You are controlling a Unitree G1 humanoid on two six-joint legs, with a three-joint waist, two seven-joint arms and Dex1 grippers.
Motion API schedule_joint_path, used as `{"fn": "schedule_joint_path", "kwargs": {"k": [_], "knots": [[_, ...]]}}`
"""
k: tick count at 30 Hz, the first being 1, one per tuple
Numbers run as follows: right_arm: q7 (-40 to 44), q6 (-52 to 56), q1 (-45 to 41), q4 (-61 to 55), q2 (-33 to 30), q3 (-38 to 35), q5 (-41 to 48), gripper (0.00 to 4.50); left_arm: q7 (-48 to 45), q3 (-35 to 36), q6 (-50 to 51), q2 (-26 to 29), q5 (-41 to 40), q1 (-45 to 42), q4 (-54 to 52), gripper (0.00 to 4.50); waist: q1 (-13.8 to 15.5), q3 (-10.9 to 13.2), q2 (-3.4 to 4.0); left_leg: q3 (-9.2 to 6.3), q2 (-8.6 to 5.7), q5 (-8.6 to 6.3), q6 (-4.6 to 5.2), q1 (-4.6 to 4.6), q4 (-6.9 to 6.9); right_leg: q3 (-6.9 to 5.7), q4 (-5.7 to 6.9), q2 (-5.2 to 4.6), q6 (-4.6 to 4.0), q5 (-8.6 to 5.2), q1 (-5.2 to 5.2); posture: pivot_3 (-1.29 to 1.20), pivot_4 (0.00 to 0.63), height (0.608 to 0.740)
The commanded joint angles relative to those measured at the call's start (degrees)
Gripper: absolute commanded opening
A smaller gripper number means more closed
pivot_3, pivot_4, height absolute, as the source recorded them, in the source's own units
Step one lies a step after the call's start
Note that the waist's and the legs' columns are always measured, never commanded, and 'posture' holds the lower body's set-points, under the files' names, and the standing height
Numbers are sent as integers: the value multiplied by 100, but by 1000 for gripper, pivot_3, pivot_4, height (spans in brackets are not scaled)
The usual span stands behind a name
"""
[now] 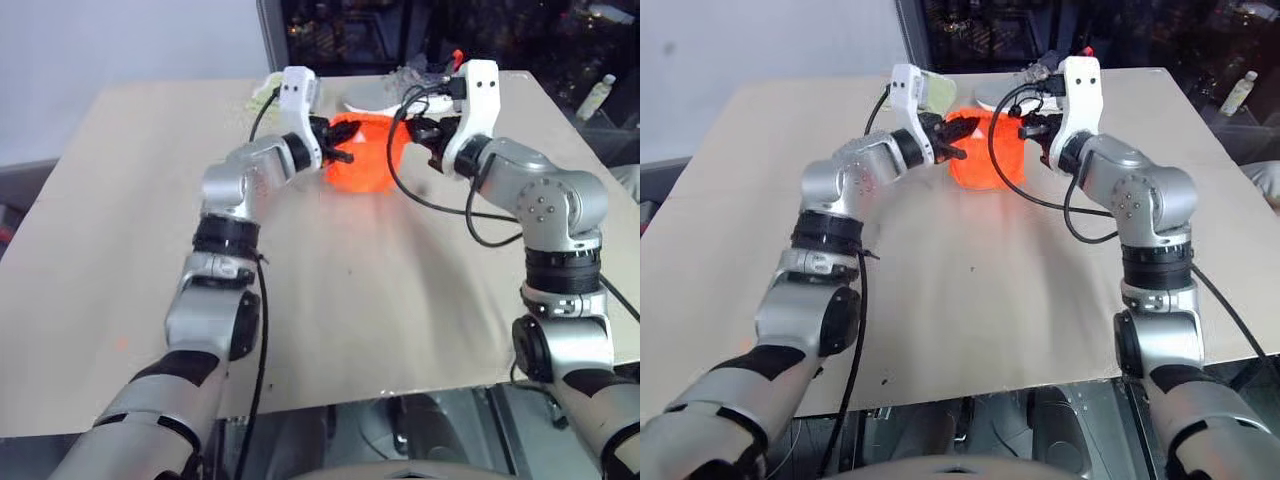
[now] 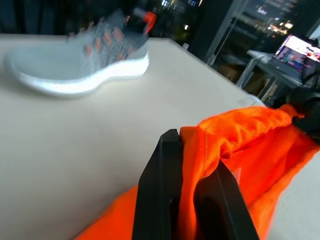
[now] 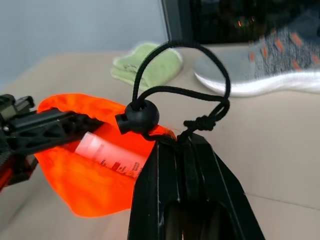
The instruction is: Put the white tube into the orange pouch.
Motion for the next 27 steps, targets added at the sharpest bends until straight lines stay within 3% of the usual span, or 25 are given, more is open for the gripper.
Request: {"fn": "schedule_joint_path", "kwargs": {"k": [1, 4, 7, 11, 19, 23, 26, 27], "knots": [[-162, -487, -220, 158, -389, -294, -580, 0, 699, 625, -635, 165, 149, -570, 611, 19, 10, 0, 0, -1, -2, -1, 1, 0, 4, -1, -4, 0, 0, 0, -1, 0, 150, 740], [58, -752, -391, 175, -324, -335, -497, 0, 127, 61, -730, 151, 389, -555, 481, 19, 10, 0, 0, 5, -21, -13, 22, -4, 19, -13, -7, -1, 1, 0, 0, 0, 150, 740], [1, -1181, -535, 407, -555, -254, -916, 0, 573, 349, -1437, 125, 489, -764, 806, 19, 8, 0, 0, 2, -19, 0, -1, -5, 17, -9, -4, -1, 1, 0, 1, 0, 150, 740], [218, -1172, -88, -214, -655, -182, -882, 0, 203, 197, -1573, 255, 494, -488, 369, 19, 14, 0, 0, -4, -19, -1, 0, -14, 12, -9, -8, -3, 1, 1, -3, 0, 150, 740], [299, -744, 2309, -1889, -715, 757, -1081, 0, -95, -862, -1165, 287, 841, 2414, -2492, 19, -5, -15, 10, 12, -1, -9, 13, -5, -2, 14, -10, -5, 1, 0, -8, 0, 150, 740], [477, -716, 3216, -2545, -1002, 1046, -1271, 0, 89, -930, -757, 230, 734, 3201, -3409, 19, 45, -13, 9, 12, 0, -24, 38, -4, 29, 14, -10, -5, 2, 0, -4, 0, 150, 740], [660, -677, 3650, -3011, -1314, 1012, -1306, 819, 112, -811, -467, 297, 593, 3329, -3760, 0, 116, -12, 7, -2, 1, -27, 40, 44, 35, 1, -19, -4, 10, 5, 55, 0, 150, 740], [733, -663, 3722, -3113, -1444, 1057, -1342, 1308, 76, -824, -463, 345, 617, 3341, -3784, 0, 128, -13, 8, -1, 3, -29, 42, 89, 28, 0, -30, -2, 10, 3, 102, 0, 150, 740]]}}
